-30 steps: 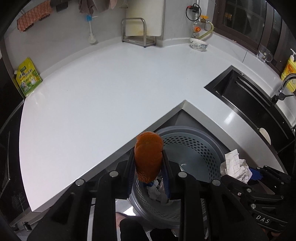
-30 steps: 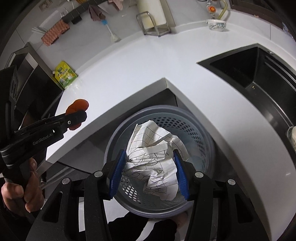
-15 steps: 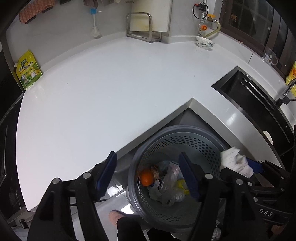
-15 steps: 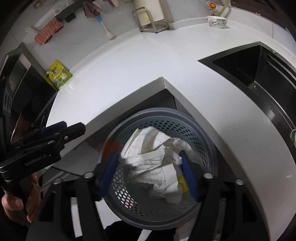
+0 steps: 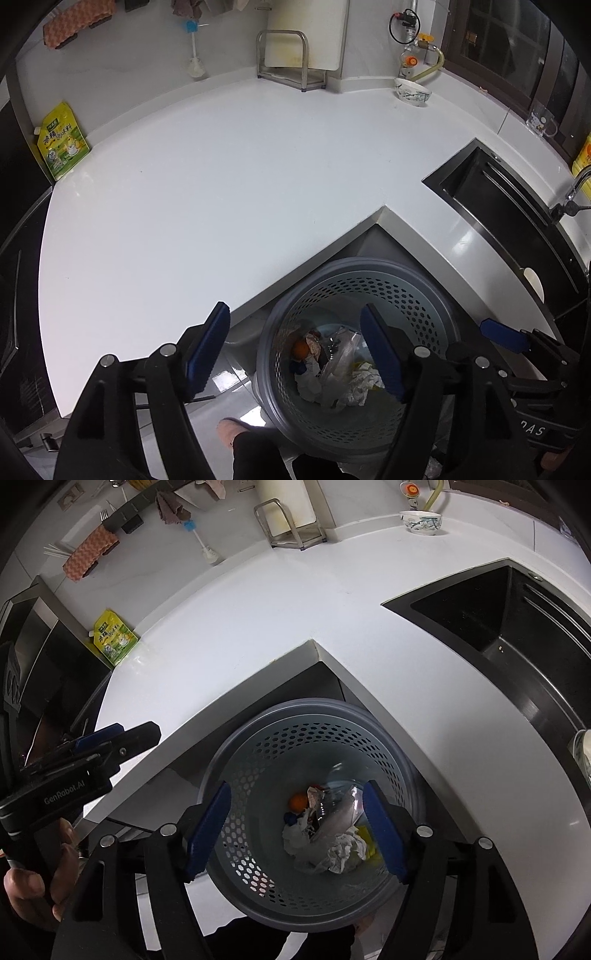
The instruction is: Collect trash
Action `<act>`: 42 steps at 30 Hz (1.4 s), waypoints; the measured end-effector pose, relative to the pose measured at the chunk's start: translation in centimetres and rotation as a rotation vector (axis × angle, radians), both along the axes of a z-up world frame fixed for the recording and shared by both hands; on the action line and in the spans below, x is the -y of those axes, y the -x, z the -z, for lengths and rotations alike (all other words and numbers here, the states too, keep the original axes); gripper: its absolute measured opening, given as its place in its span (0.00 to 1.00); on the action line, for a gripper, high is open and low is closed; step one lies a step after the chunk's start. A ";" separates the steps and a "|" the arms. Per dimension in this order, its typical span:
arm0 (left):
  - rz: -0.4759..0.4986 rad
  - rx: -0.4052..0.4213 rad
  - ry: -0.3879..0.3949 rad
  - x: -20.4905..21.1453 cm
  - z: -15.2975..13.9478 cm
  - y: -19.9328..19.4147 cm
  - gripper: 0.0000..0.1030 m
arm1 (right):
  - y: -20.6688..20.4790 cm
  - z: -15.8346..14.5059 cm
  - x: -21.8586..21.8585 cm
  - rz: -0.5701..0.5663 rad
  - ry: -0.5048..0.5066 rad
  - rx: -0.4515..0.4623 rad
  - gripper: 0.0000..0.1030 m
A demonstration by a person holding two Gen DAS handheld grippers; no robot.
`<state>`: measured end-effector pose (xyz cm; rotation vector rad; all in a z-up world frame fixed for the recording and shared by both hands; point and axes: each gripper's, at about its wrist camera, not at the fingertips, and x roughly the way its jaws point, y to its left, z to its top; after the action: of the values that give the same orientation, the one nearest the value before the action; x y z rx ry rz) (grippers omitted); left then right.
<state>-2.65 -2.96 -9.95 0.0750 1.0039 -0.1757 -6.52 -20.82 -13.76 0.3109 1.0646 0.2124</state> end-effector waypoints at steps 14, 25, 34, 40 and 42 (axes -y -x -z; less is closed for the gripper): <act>-0.016 0.039 0.000 0.1 -2.2 1.1 0.76 | 1.4 -1.7 0.3 0.004 -0.016 0.007 0.69; -0.036 0.070 -0.006 -0.4 -3.6 1.8 0.87 | 2.0 -2.9 0.0 0.002 -0.004 0.021 0.69; -0.050 0.083 -0.007 -0.8 -4.3 2.4 0.93 | 2.3 -3.6 -0.1 0.004 0.007 0.035 0.69; -0.062 0.081 -0.011 -1.0 -4.5 2.7 0.94 | 2.4 -3.9 -0.4 -0.002 0.019 0.043 0.69; -0.068 0.078 -0.011 -1.2 -4.5 2.8 0.94 | 2.5 -4.0 -0.4 -0.004 0.020 0.045 0.69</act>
<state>-5.44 -1.76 -5.48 0.0575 0.9280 -0.1048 -9.05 -20.42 -9.75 0.2845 1.0225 0.2113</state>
